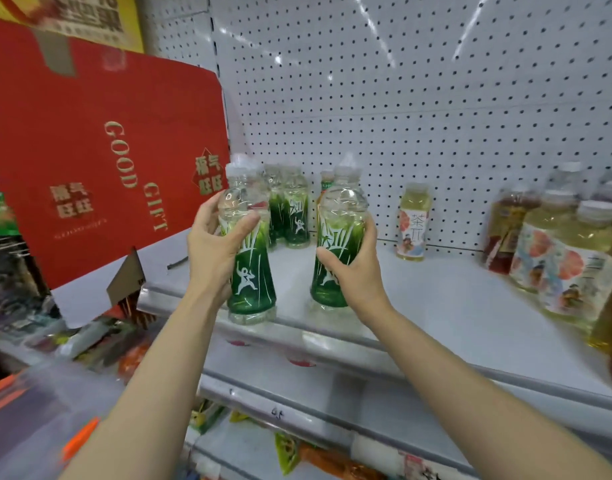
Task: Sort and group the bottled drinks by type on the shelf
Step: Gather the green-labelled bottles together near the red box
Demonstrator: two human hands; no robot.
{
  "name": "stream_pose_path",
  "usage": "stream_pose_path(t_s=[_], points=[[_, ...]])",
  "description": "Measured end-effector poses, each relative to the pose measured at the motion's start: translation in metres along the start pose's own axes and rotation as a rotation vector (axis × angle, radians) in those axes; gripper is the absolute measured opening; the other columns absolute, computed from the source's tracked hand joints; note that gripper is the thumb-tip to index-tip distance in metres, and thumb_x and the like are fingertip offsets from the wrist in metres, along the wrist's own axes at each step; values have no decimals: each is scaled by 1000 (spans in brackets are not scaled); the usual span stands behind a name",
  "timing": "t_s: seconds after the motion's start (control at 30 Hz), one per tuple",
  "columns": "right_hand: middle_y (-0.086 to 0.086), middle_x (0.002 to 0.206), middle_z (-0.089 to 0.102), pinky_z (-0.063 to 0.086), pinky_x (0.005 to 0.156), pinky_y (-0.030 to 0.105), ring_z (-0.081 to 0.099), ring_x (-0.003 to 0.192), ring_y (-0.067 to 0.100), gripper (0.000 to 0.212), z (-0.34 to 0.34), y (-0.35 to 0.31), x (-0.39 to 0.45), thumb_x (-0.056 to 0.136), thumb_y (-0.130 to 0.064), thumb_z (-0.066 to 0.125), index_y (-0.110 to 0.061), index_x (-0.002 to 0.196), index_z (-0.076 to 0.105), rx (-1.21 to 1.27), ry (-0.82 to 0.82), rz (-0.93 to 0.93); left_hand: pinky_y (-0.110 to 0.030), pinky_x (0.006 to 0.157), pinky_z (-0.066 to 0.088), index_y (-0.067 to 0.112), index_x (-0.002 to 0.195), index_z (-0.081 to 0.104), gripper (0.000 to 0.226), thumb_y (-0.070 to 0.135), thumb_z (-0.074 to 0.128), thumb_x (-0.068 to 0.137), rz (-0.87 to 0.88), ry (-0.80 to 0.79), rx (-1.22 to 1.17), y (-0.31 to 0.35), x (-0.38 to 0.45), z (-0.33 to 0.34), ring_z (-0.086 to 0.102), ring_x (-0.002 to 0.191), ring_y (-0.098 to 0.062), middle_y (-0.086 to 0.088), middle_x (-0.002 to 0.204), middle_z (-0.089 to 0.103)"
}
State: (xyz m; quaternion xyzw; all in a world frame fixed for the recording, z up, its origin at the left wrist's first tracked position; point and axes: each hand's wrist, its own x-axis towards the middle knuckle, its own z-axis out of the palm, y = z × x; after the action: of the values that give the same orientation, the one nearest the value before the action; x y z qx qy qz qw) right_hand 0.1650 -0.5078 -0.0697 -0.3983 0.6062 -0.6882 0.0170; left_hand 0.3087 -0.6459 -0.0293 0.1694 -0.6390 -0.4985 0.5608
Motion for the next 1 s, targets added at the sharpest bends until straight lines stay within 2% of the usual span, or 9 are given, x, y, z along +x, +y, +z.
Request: stream_pose_path(t_s=[0.07, 0.13, 0.2, 0.33, 0.43, 0.63, 0.77, 0.9, 1.0], points=[[-4, 145, 41, 42, 107, 47, 45, 128, 14, 95, 9, 12, 17, 76, -26, 79, -33, 148, 17, 3, -4, 19, -13, 100, 38, 31, 128, 54, 64, 33, 83, 72, -5, -9, 23, -11, 19, -4, 50, 113, 15, 24, 121, 58], [-5, 146, 40, 39, 109, 48, 43, 131, 16, 95, 20, 24, 30, 75, -25, 80, -32, 147, 19, -20, 5, 41, -34, 112, 39, 39, 126, 56, 73, 50, 86, 61, -11, -3, 39, -22, 36, -7, 51, 128, -5, 10, 135, 59], [-4, 149, 37, 32, 113, 46, 37, 135, 17, 94, 34, 36, 42, 75, -25, 80, -32, 147, 20, -34, 24, 58, -44, 114, 36, 41, 129, 53, 80, 55, 85, 57, -3, -17, 28, -31, 51, -8, 48, 134, -14, 6, 141, 55], [-5, 153, 30, 25, 111, 37, 28, 135, 10, 98, 67, 54, 68, 73, -24, 83, -34, 148, 20, -73, 116, 89, -45, 114, 38, 30, 140, 47, 94, 52, 84, 56, -40, -60, -1, -52, 85, -13, 46, 134, -15, 5, 145, 51], [-7, 152, 31, 25, 110, 35, 27, 129, 4, 98, 94, 63, 93, 72, -19, 83, -32, 148, 22, -102, 140, 97, -48, 110, 41, 30, 141, 48, 102, 61, 86, 52, -69, -101, -4, -73, 111, -20, 50, 132, -17, 6, 142, 54], [-3, 155, 31, 19, 104, 22, 27, 141, 14, 102, 129, 83, 128, 74, -21, 82, -24, 153, 16, -230, 179, 92, -45, 113, 39, 30, 142, 47, 97, 58, 84, 57, -94, -172, -19, -111, 146, -21, 49, 132, -12, 9, 142, 53], [-5, 154, 35, 23, 109, 26, 30, 140, 12, 103, 139, 95, 141, 72, -28, 83, -25, 153, 19, -305, 232, 39, -37, 113, 38, 36, 138, 45, 80, 44, 81, 67, -74, -206, -25, -134, 155, -16, 48, 127, 0, 15, 140, 51], [-2, 146, 46, 36, 108, 33, 41, 134, 17, 99, 146, 109, 146, 70, -42, 82, -24, 150, 26, -427, 264, 99, -49, 112, 38, 47, 142, 36, 87, 46, 84, 69, -60, -239, 125, -150, 165, -16, 42, 138, -14, 12, 150, 43], [2, 137, 55, 47, 100, 39, 52, 124, 23, 93, 148, 111, 150, 70, -47, 80, -19, 146, 34, -543, 276, 148, -50, 108, 43, 33, 146, 34, 100, 36, 91, 64, -65, -204, 387, -157, 165, -21, 45, 133, -21, 0, 147, 42]])
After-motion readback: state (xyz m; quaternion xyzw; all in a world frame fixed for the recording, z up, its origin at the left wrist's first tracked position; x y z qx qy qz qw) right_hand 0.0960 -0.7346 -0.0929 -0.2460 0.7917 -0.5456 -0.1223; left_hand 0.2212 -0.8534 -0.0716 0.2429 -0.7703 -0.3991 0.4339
